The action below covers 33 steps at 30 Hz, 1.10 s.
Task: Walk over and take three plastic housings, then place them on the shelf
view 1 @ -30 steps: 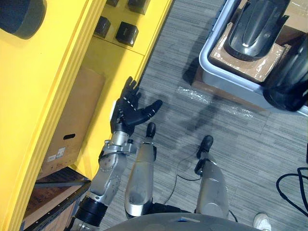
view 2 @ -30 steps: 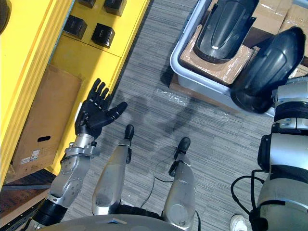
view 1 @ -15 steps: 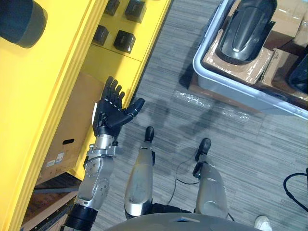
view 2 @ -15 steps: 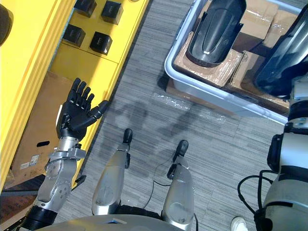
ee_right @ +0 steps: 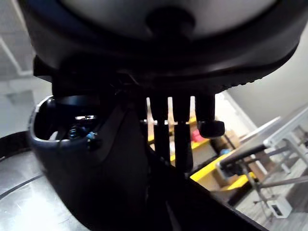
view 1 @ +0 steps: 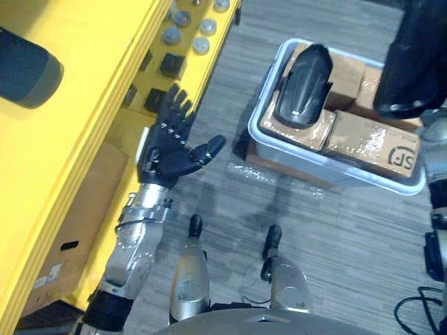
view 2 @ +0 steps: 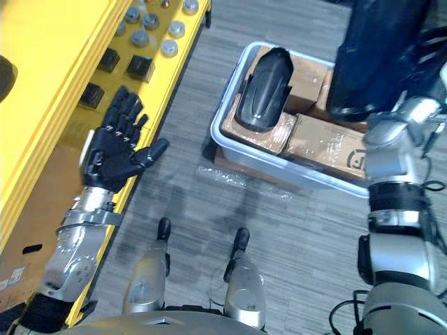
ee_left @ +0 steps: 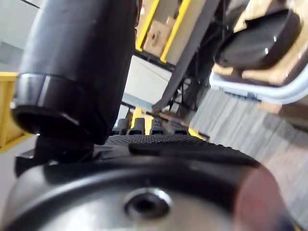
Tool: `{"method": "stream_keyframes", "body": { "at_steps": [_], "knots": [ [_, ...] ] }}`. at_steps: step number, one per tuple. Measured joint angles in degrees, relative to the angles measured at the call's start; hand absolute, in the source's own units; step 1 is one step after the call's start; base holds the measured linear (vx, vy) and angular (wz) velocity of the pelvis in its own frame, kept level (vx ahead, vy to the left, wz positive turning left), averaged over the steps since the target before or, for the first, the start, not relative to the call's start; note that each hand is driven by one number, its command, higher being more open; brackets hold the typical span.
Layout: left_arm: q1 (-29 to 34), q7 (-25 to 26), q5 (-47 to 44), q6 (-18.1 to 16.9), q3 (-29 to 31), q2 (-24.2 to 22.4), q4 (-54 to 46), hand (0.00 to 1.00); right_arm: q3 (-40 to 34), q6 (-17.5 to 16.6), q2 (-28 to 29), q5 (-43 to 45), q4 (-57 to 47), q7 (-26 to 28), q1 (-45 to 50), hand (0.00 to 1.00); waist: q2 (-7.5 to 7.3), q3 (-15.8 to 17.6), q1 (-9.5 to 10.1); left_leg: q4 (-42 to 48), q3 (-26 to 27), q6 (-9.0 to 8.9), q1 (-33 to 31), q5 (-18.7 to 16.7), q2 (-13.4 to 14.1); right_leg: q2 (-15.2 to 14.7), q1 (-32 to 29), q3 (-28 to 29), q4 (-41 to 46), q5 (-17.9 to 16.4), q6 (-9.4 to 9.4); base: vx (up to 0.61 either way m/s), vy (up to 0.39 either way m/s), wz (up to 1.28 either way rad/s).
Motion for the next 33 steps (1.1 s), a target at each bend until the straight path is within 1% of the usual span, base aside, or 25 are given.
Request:
{"method": "stream_keyframes", "body": {
  "at_steps": [1, 2, 4, 7, 8, 10, 11, 13, 14, 17, 20, 22, 24, 27, 29, 30, 33],
  "knots": [
    [-2.0, 0.0, -0.1, 1.2, -2.5, -1.5, 0.5, 1.00, 0.0, -0.3, 2.2, -1.1, -0.5, 0.0, 0.6, 0.00, -0.39, -1.2, -0.04, -0.6, 0.6, 0.00, 0.7, 0.0, 0.0, 0.0, 0.1, 0.5, -0.1, 0.0, 0.00, 0.04, 0.004, -0.13],
    [-3.1, 0.0, -0.3, 2.0, -3.7, -2.2, 0.9, 1.00, -0.1, -0.4, 3.0, -1.7, -1.2, 0.0, 1.1, 0.00, -0.42, -1.5, -0.12, -1.0, 0.8, -0.03, 1.3, 0.1, 0.0, 0.0, 0.4, 0.6, -0.2, 0.0, 0.01, 0.05, 0.002, -0.12],
    [-7.5, 0.3, -2.6, 6.3, -6.4, -4.8, 4.3, 1.00, -0.1, -1.5, 6.2, -4.2, -4.5, 0.0, 3.4, 0.00, -0.43, -3.5, -0.83, -2.6, 1.4, -0.08, 3.0, 0.4, 0.1, 0.1, 1.5, 0.9, -1.1, 0.1, 0.09, 0.05, -0.010, -0.09],
    [-10.3, 1.0, -3.2, 9.0, -6.8, -7.1, 9.3, 1.00, 0.0, -3.0, 9.3, -7.3, -11.3, 0.2, 5.9, 0.00, -0.58, -5.4, -2.16, -4.7, 3.0, -0.07, 4.9, 0.7, 0.3, 0.3, 1.9, 2.1, -2.0, 0.2, 0.20, 0.04, -0.016, -0.22],
    [-11.0, 1.9, -3.1, 10.1, -7.1, -7.4, 10.4, 1.00, 0.0, -3.8, 9.9, -8.8, -14.1, 0.3, 6.9, 0.00, -0.62, -6.0, -3.07, -5.1, 3.3, -0.07, 5.3, 0.7, 0.3, 0.3, 2.1, 2.2, -2.0, 0.2, 0.20, 0.04, -0.010, -0.14],
    [-12.1, 3.0, -2.9, 11.5, -7.8, -7.7, 11.6, 1.00, 0.0, -4.4, 10.7, -10.8, -18.0, 0.3, 8.6, 0.00, -0.84, -6.7, -3.48, -5.9, 4.1, -0.10, 6.5, 0.7, 0.5, 0.4, 2.3, 2.8, -2.0, 0.2, 0.21, 0.04, -0.010, -0.19],
    [-12.3, 4.4, -2.1, 11.9, -8.0, -8.0, 11.9, 1.00, 0.2, -4.5, 12.5, -11.6, -19.9, 0.4, 9.3, 0.00, -1.20, -7.3, -3.85, -6.0, 4.8, -0.12, 7.3, 0.7, 0.5, 0.5, 2.7, 3.5, -2.1, 0.2, 0.21, 0.04, -0.010, -0.23],
    [-12.9, 7.1, -2.0, 12.5, -8.9, -8.5, 12.2, 1.00, 1.1, -4.5, 15.3, -12.8, -22.3, 0.5, 11.1, 0.00, -1.63, -9.0, -4.56, -6.1, 5.4, -0.20, 7.8, 0.6, 0.6, 0.5, 3.1, 3.5, -2.1, 0.2, 0.21, 0.03, -0.007, -0.12],
    [-13.2, 8.5, -2.0, 12.5, -9.0, -9.2, 12.2, 1.00, 2.2, -4.7, 16.6, -13.2, -22.5, 0.6, 11.4, 0.00, -1.83, -9.3, -4.67, -6.5, 5.9, -0.25, 9.1, 0.5, 0.6, 0.5, 3.8, 3.6, -2.1, 0.2, 0.22, 0.02, -0.008, -0.10],
    [-14.2, 11.5, -1.3, 12.4, -9.0, -11.1, 12.2, 1.00, 4.1, -4.7, 19.3, -13.3, -23.2, 1.8, 12.1, 0.00, -1.92, -11.0, -4.34, -6.8, 6.7, -0.32, 10.0, 0.3, 0.6, 0.5, 4.1, 4.0, -2.2, 0.2, 0.24, -0.03, -0.005, -0.11],
    [-14.2, 13.8, 1.7, 12.0, -8.9, -11.6, 12.4, 1.00, 5.9, -5.0, 21.4, -13.3, -25.0, 2.3, 13.5, 0.00, -1.86, -12.2, -4.34, -6.7, 7.0, -0.33, 10.5, 0.3, 0.6, 0.5, 4.6, 4.1, -2.6, 0.3, 0.38, -0.04, -0.013, -0.06],
    [-14.2, 13.9, 1.9, 12.0, -8.9, -11.9, 12.8, 1.00, 6.6, -5.1, 21.7, -13.2, -25.0, 2.8, 13.9, 0.00, -1.86, -12.5, -4.34, -6.8, 7.2, -0.33, 11.2, 0.3, 0.6, 0.5, 5.2, 4.2, -2.9, 0.3, 0.45, -0.04, -0.012, -0.05],
    [-14.2, 13.9, 2.3, 11.5, -8.9, -12.9, 14.1, 1.00, 6.8, -5.4, 23.1, -13.2, -25.0, 2.8, 15.1, 0.00, -1.83, -13.9, -4.46, -6.8, 7.3, -0.33, 11.2, 0.3, 0.6, 0.5, 5.2, 4.2, -3.2, 0.4, 0.50, -0.02, -0.005, -0.02],
    [-14.2, 13.2, 2.2, 11.2, -9.0, -13.9, 14.1, 1.00, 7.6, -5.5, 23.6, -13.1, -25.0, 3.1, 15.7, 0.00, -1.69, -14.3, -4.49, -6.8, 7.5, -0.33, 11.5, 0.3, 0.5, 0.5, 5.8, 4.3, -4.0, 1.0, 0.52, -0.01, -0.003, -0.05],
    [-14.2, 11.5, 1.6, 11.2, -9.2, -14.2, 14.1, 1.00, 8.5, -5.5, 24.3, -13.1, -25.0, 3.1, 15.8, 0.00, -1.42, -14.7, -4.57, -6.8, 7.7, -0.33, 11.7, 0.3, 0.5, 0.5, 5.8, 4.6, -4.1, 1.1, 0.54, -0.01, -0.001, -0.06],
    [-14.2, 9.7, 1.3, 11.2, -9.9, -14.6, 14.1, 1.00, 9.2, -5.5, 25.1, -13.1, -25.0, 3.2, 16.0, 0.00, -1.14, -15.1, -4.57, -6.9, 7.7, -0.33, 11.9, 0.3, 0.5, 0.5, 6.0, 4.6, -4.1, 1.1, 0.54, 0.00, 0.000, 0.00],
    [-14.3, 6.5, 0.1, 11.3, -11.6, -14.8, 14.0, 1.00, 11.4, -5.6, 25.1, -12.7, -25.0, 3.2, 16.1, 0.00, -0.74, -15.5, -4.50, -6.9, 7.7, -0.33, 12.0, 0.3, 0.5, 0.5, 6.2, 4.6, -4.2, 1.1, 0.58, 0.00, 0.000, 0.00]
  ]
}}
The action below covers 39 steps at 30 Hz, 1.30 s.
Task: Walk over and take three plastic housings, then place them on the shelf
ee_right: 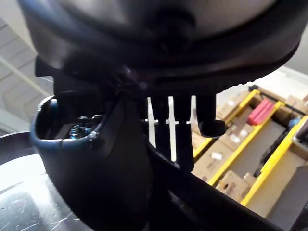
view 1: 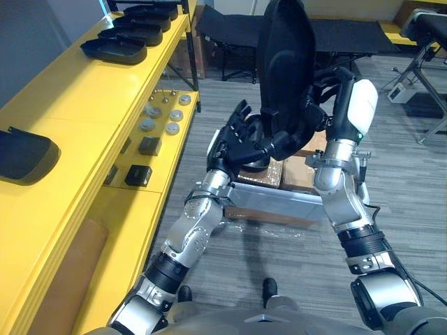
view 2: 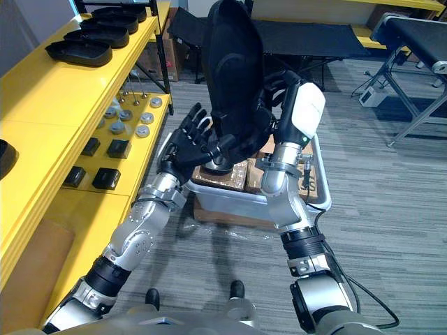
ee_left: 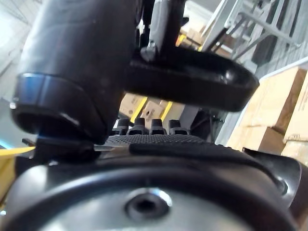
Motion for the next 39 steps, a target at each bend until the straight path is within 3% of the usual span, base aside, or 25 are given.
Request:
{"method": "stream_keyframes", "body": {
  "at_steps": [4, 9, 23, 31, 32, 39],
  "knots": [
    [0.0, -3.7, -1.0, 1.8, -2.3, 0.2, 0.0, 1.00, 0.9, -0.1, 0.1, 0.3, 1.2, -0.1, 0.1, 0.00, -0.01, -0.9, 0.21, -0.1, -0.2, 0.00, 0.5, 0.0, -0.1, 0.1, 1.5, -0.3, -1.9, 0.8, -0.01, 0.00, -0.002, 0.02],
    [0.0, -3.9, 0.3, 2.7, -3.3, 0.6, 0.0, 1.00, 1.7, -0.1, 0.3, 1.3, 1.4, -0.4, 0.5, 0.00, -0.78, -1.7, 0.21, -0.2, -0.2, -0.02, 0.7, -0.1, -0.1, 0.2, 2.0, -0.3, -2.8, 1.0, -0.19, 0.00, 0.000, 0.00],
    [0.0, 7.7, 5.2, 2.5, -4.0, 0.5, 0.0, 1.00, 6.1, -0.1, 2.9, 3.8, 1.0, 1.5, 0.7, 0.00, -1.62, -3.8, 0.16, -1.0, 0.4, -0.07, 1.8, -0.1, 0.1, 0.4, 2.2, 0.1, -2.8, 1.1, -0.22, 0.00, 0.000, -0.01],
    [0.0, 10.3, -2.9, -1.5, 1.1, -2.3, 0.0, 1.00, 6.5, -0.2, 5.4, 4.0, 1.0, 2.9, 1.4, 0.00, -1.62, -3.8, 0.09, -1.1, 0.7, -0.08, 2.0, -0.1, 0.1, 0.4, 2.3, 0.3, -2.8, 1.1, -0.22, 0.00, 0.000, -0.01],
    [0.0, 10.7, -4.4, -2.2, 1.7, -2.4, 0.0, 0.00, 6.5, -0.2, 5.9, 4.0, 1.0, 3.1, 1.4, 0.00, -1.62, -3.8, -0.03, -1.1, 0.7, -0.08, 2.1, -0.1, 0.1, 0.4, 2.3, 0.3, -2.8, 1.1, -0.22, 0.00, 0.000, 0.00],
    [0.0, 12.2, -10.9, -4.0, 4.9, -3.6, 0.1, 0.00, 6.4, -0.2, 6.8, 4.0, 1.0, 3.5, 1.6, 0.00, -1.64, -3.8, 0.01, -1.2, 0.7, -0.08, 2.1, -0.1, 0.1, 0.4, 2.3, 0.3, -2.8, 1.1, -0.21, 0.00, 0.000, 0.00]
  ]
}}
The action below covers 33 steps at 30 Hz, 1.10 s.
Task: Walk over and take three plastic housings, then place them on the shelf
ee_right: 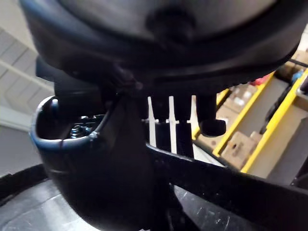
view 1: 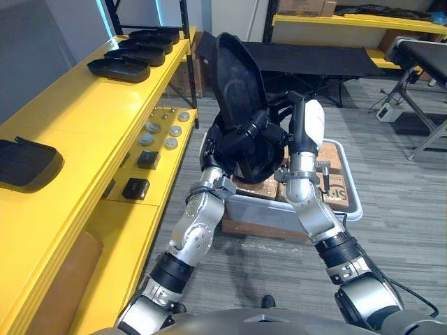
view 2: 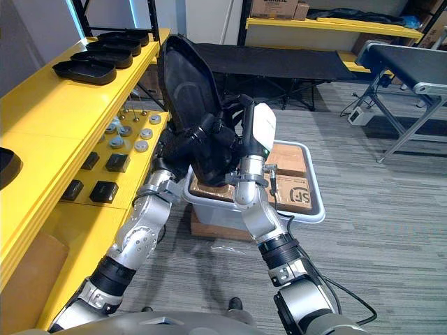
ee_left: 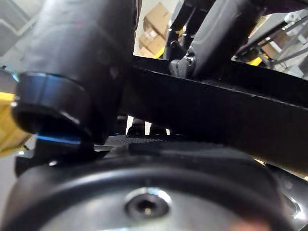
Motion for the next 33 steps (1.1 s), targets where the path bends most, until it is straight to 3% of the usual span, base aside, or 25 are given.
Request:
{"method": "stream_keyframes", "body": {
  "at_steps": [3, 7, 8, 13, 23, 28, 29, 33],
  "knots": [
    [0.0, -0.7, -1.4, 0.9, 1.9, -0.3, 2.0, 0.00, 0.0, -0.6, 0.5, 0.0, 0.0, -0.5, 0.1, 0.00, -0.02, -0.2, -0.07, 0.0, 0.0, 0.00, 0.0, 0.0, 0.0, 0.0, 0.0, 0.0, 0.0, 0.0, 0.00, 0.00, 0.000, 0.00],
    [-0.5, -5.1, -1.2, 7.4, 5.2, 0.9, 6.8, 0.00, -0.1, -2.4, 0.1, 0.0, -2.5, -1.7, 3.4, 0.00, -0.20, -0.6, 0.04, 0.0, 0.0, -0.01, 0.0, 0.0, 0.0, 0.0, 0.2, 0.0, 0.0, 0.0, -0.01, 0.00, 0.000, 0.00],
    [-0.5, -7.3, -1.3, 10.6, 4.8, 2.5, 8.0, 0.00, -0.4, -3.0, 0.2, -0.1, -3.2, -1.9, 4.1, 0.00, -0.29, -0.6, -0.11, 0.2, 0.0, -0.01, 0.0, -0.1, 0.0, 0.0, 0.2, 0.0, -0.1, 0.0, -0.02, 0.00, 0.000, 0.00],
    [-2.8, -11.3, 2.3, 14.0, 1.1, 7.7, 10.3, 0.00, 0.0, -2.8, -1.6, -0.1, -3.3, -1.2, 6.7, 0.00, -0.98, -0.9, -0.30, 0.5, 0.0, -0.07, -0.2, -0.4, 0.2, 0.1, 0.1, 0.1, -0.1, -0.1, -0.11, 0.00, 0.000, 0.00],
    [-4.8, -12.8, 1.6, 14.8, -3.9, 12.6, 11.8, 0.00, 1.6, -2.0, -4.8, 0.0, -3.2, -1.3, 6.9, 0.00, -1.06, -0.8, -1.16, 2.5, 0.1, -0.24, -1.2, -1.5, 0.3, 0.2, -0.1, 0.3, -0.1, -0.1, -0.23, 0.00, 0.000, 0.00],
    [-4.9, -14.1, -3.4, 14.0, -5.3, 15.1, 12.5, 0.00, 2.5, -2.0, -5.3, -0.1, -3.2, -1.1, 6.9, 0.00, -1.06, -0.8, -1.66, 3.1, 0.3, -0.10, -1.3, -2.1, 0.3, 0.2, 0.0, 0.7, -0.1, -0.1, -0.23, 0.00, 0.004, -0.02],
    [-4.9, -14.6, -4.7, 14.0, -5.6, 15.7, 13.0, 1.00, 3.0, -1.9, -5.4, -0.1, -3.2, -1.1, 6.9, 0.00, -1.04, -0.8, -1.70, 3.6, 0.4, -0.10, -1.3, -2.5, 0.3, 0.2, 0.0, 0.9, -0.1, -0.1, -0.23, -0.01, 0.011, -0.07],
    [-4.9, -14.9, -6.9, 14.5, -6.8, 16.1, 13.2, 1.00, 3.1, -1.7, -6.2, -0.2, -2.8, -1.0, 6.9, 0.00, -1.10, -0.7, -1.63, 4.4, 0.5, -0.10, -1.5, -3.0, 0.3, 0.1, 0.2, 1.0, -0.1, -0.1, -0.24, 0.00, 0.003, -0.01]
  ]
}}
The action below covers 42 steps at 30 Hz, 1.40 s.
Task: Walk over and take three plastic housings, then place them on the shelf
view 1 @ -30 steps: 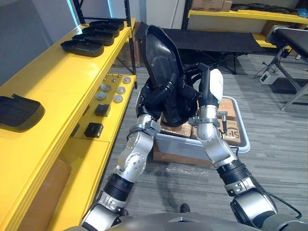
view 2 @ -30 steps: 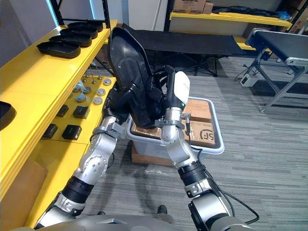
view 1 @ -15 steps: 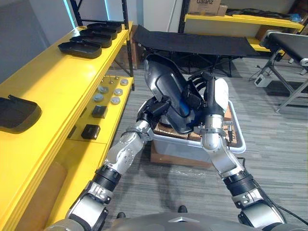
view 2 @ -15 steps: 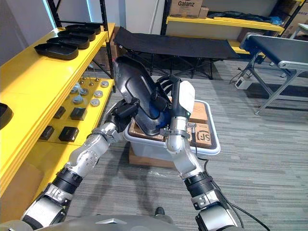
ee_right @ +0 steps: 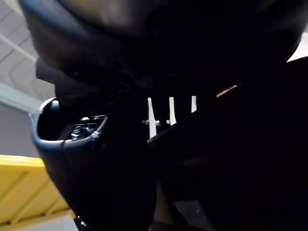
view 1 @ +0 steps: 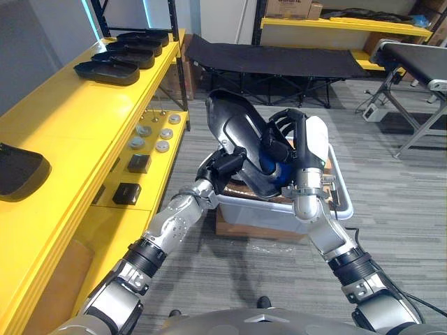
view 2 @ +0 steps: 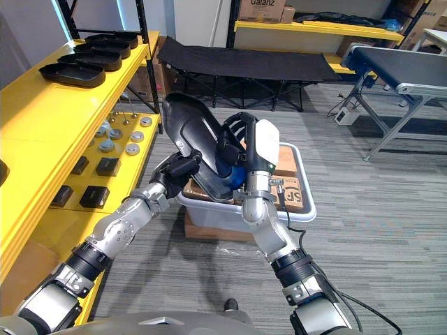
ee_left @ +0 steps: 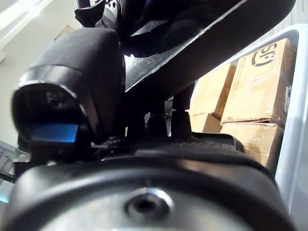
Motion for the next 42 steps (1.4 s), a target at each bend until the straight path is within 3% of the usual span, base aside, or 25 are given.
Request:
{"method": "stream_keyframes", "body": {
  "at_steps": [4, 5, 10, 21, 27, 28, 31, 36, 39, 42],
  "knots": [
    [0.0, -3.8, -9.6, 1.2, -4.2, 0.1, 0.0, 1.00, -0.5, -0.1, -1.2, 0.2, 0.0, -0.2, 0.0, 0.00, 0.00, 0.1, 0.11, 0.0, -0.2, 0.01, -0.2, 0.0, 0.0, 0.0, 0.0, -0.1, 0.0, 0.0, -0.02, 0.00, 0.003, 0.01],
    [0.0, -5.8, -11.1, 1.3, -6.1, 0.0, 0.0, 0.00, -0.9, -0.1, -1.2, 0.3, 0.0, -0.3, -0.1, 0.00, 0.00, 0.1, 0.03, 0.0, -0.2, 0.01, -0.1, 0.0, 0.0, 0.0, 0.0, -0.1, 0.0, 0.0, -0.03, 0.00, 0.000, 0.00],
    [0.1, -5.2, -11.9, 0.2, -6.9, -0.2, 0.4, 0.00, -0.9, -0.1, -1.0, 0.1, -0.5, -0.4, -0.2, 0.00, 0.11, 0.2, -0.53, 0.0, 0.0, 0.01, 0.0, 0.0, 0.0, 0.0, 0.0, 0.0, 0.0, -0.1, -0.14, -0.01, 0.003, -0.02],
    [0.2, -1.4, -13.9, -7.9, -8.0, -1.2, 2.3, 0.00, 0.3, 0.3, 2.7, 0.1, -1.6, -1.5, -2.0, 0.00, -0.19, 0.4, 0.23, 0.0, -0.4, 0.00, 0.0, -0.1, 0.0, 0.0, 0.2, -0.4, 0.0, -0.1, -0.17, 0.00, 0.002, 0.01],
    [0.4, 0.1, -14.1, -9.7, -7.8, -2.1, 2.3, 0.00, 0.2, 0.3, 3.2, 0.1, -1.6, -1.5, -2.5, 0.00, -0.78, 0.7, 0.38, 0.0, -0.5, 0.00, 0.2, -0.1, 0.0, 0.0, 0.6, -0.6, 0.0, -0.2, -0.18, 0.00, 0.000, 0.00],
    [0.9, 0.2, -14.1, -10.4, -7.7, -2.5, 2.3, 0.00, 0.3, 0.3, 3.2, 0.1, -1.6, -1.5, -2.6, 1.00, -1.03, 0.9, 0.39, 0.0, -0.5, 0.00, 0.2, -0.1, 0.0, 0.0, 0.6, -0.7, 0.0, -0.2, -0.18, 0.00, 0.000, 0.00],
    [1.8, 0.4, -13.9, -12.0, -7.6, -3.0, 2.3, 0.00, 0.3, 0.2, 4.1, 0.1, -1.7, -1.5, -2.6, 1.00, -1.51, 1.1, 0.29, 0.0, -0.5, 0.00, 0.3, -0.1, 0.0, 0.0, 0.6, -0.7, 0.0, -0.2, -0.18, 0.00, 0.000, 0.00],
    [5.1, 3.6, -12.3, -14.2, -4.4, -9.3, 2.3, 0.00, 0.4, -5.4, 8.3, 0.8, -3.9, -4.1, -2.5, 1.00, -1.72, 1.1, 0.52, -0.1, -0.5, 0.00, 0.3, -0.1, 0.0, 0.0, 0.6, -0.8, 0.0, -0.3, -0.21, 0.00, 0.000, 0.00],
    [5.4, 5.1, -6.5, -14.4, -1.9, -11.5, 2.0, 0.00, 0.5, -6.5, 8.4, 2.4, -4.6, -4.0, -2.1, 1.00, -1.86, 1.0, 1.27, 0.0, -0.4, -0.01, 0.4, -0.1, 0.0, 0.0, 0.6, -0.9, 0.0, -0.4, -0.47, 0.00, 0.000, 0.00],
    [7.9, 6.5, 2.6, -14.4, 1.5, -11.7, -5.0, 0.00, 0.0, -5.5, 8.7, 6.7, -5.5, -3.5, 3.1, 1.00, -1.83, 1.0, 1.62, -0.1, -0.4, -0.05, 0.4, -0.2, 0.1, 0.1, 0.5, -1.0, 0.0, -0.6, -0.71, 0.00, 0.000, 0.00]
  ]
}}
